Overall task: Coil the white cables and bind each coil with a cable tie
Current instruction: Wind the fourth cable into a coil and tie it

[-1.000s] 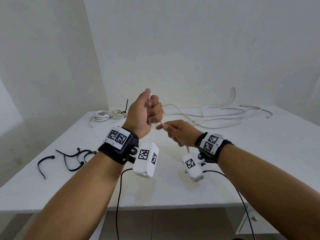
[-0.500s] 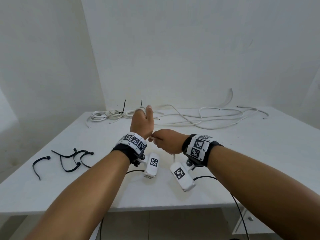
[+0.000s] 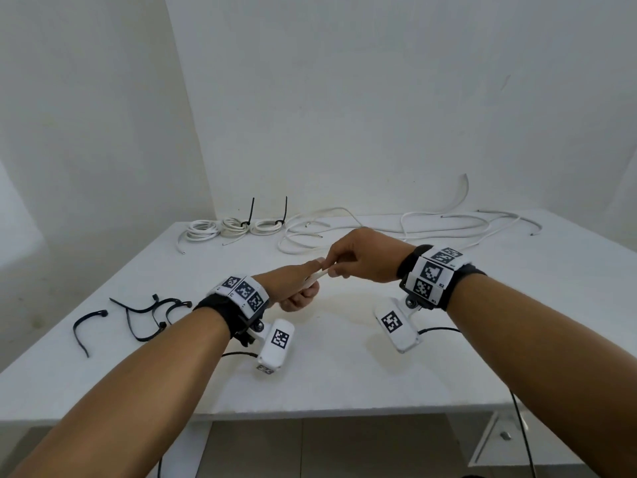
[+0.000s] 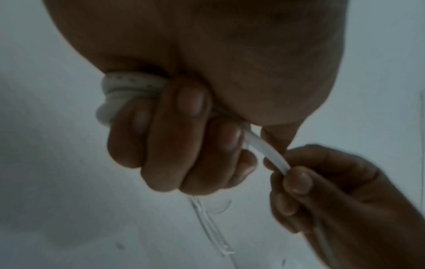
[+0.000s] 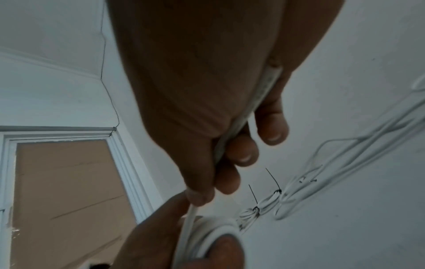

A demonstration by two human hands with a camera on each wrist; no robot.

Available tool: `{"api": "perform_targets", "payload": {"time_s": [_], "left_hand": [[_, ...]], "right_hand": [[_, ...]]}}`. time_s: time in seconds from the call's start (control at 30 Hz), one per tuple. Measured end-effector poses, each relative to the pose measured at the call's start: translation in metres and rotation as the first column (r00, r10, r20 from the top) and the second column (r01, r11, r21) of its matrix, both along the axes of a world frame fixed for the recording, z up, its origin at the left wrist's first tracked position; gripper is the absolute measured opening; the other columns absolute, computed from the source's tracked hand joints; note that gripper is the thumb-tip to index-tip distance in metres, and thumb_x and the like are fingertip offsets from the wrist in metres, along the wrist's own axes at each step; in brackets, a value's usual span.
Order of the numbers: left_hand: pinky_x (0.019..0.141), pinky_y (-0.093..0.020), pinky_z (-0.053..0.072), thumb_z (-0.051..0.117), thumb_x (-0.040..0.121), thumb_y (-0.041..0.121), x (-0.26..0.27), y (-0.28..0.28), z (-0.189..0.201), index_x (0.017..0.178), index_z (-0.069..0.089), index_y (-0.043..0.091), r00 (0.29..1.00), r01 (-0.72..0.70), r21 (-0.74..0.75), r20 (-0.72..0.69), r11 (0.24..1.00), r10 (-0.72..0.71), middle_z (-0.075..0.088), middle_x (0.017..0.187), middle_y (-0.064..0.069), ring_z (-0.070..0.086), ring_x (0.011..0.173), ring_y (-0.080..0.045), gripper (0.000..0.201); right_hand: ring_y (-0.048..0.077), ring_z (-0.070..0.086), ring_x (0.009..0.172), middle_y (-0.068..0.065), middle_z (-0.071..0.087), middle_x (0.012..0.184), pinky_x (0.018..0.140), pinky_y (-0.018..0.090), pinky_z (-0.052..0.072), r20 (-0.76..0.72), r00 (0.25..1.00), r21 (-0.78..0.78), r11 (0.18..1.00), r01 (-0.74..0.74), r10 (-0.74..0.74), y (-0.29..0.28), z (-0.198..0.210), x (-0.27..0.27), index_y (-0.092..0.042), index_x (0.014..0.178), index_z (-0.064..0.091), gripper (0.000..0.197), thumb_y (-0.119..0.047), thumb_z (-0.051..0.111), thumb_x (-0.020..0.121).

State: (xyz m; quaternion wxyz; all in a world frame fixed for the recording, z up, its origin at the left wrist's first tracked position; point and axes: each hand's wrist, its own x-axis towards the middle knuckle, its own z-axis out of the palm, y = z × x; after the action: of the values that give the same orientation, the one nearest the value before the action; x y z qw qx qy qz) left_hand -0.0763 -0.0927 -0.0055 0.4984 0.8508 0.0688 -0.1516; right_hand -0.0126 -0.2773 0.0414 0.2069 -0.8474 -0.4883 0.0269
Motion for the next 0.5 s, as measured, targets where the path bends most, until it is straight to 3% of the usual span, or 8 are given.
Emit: {"api": "perform_targets", "payload": {"time_s": [0.1,0.17,0.27,0.4,0.5], "left_hand": [[0.045,-0.022,0.009,0.053,0.087,0.056,-0.008,-0.002,-0.001,0.055,0.033,0.02,0.992,0.111,-0.174,0.072,0.978,-0.1,0.02,0.053,0.004,0.014,0.045,-0.011,0.052],[0.041,-0.018,0.013,0.063,0.082,0.037,-0.011,-0.002,-0.002,0.062,0.026,0.021,0.983,0.163,-0.239,0.127,0.957,-0.135,0.018,0.053,0.005,0.014,0.044,-0.01,0.044],[0.041,-0.016,0.013,0.055,0.085,0.022,-0.014,-0.004,0.003,0.064,0.028,0.021,0.976,0.166,-0.36,0.191,0.918,-0.101,0.018,0.051,0.006,0.014,0.041,-0.007,0.034],[0.041,-0.017,0.009,0.046,0.087,0.018,-0.015,-0.01,0.014,0.054,0.033,0.023,0.958,0.214,-0.476,0.271,0.853,-0.089,0.02,0.044,0.007,0.014,0.037,-0.005,0.036],[0.041,-0.015,0.012,0.042,0.087,0.019,-0.015,-0.013,0.023,0.054,0.026,0.022,0.94,0.275,-0.528,0.325,0.803,-0.108,0.02,0.041,0.007,0.013,0.037,-0.005,0.038]], "right_hand": [[0.007,0.062,0.075,-0.009,0.072,0.077,0.067,0.021,0.048,-0.001,1.0,0.12,0.993,0.008,-0.008,-0.005,0.003,0.006,-0.026,0.089,0.075,0.005,-0.029,0.074,0.085],[0.007,0.063,0.08,-0.011,0.072,0.079,0.071,0.023,0.05,-0.001,1.0,0.214,0.977,0.014,-0.014,-0.009,0.001,0.013,-0.026,0.086,0.077,0.005,-0.028,0.078,0.082],[0.007,0.061,0.082,-0.015,0.069,0.079,0.072,0.017,0.045,0.116,0.992,0.334,0.939,-0.077,0.04,-0.012,-0.008,0.019,-0.023,0.089,0.078,0.007,-0.028,0.077,0.084],[0.013,0.061,0.081,-0.008,0.07,0.078,0.07,0.019,0.042,0.382,0.924,0.471,0.853,-0.223,0.031,-0.008,-0.013,0.023,-0.019,0.09,0.079,0.022,-0.037,0.067,0.089],[0.007,0.063,0.073,-0.006,0.073,0.078,0.07,0.019,0.045,0.345,0.938,0.539,0.81,-0.231,0.037,-0.004,-0.01,0.02,-0.011,0.089,0.078,0.024,-0.03,0.064,0.094]]}}
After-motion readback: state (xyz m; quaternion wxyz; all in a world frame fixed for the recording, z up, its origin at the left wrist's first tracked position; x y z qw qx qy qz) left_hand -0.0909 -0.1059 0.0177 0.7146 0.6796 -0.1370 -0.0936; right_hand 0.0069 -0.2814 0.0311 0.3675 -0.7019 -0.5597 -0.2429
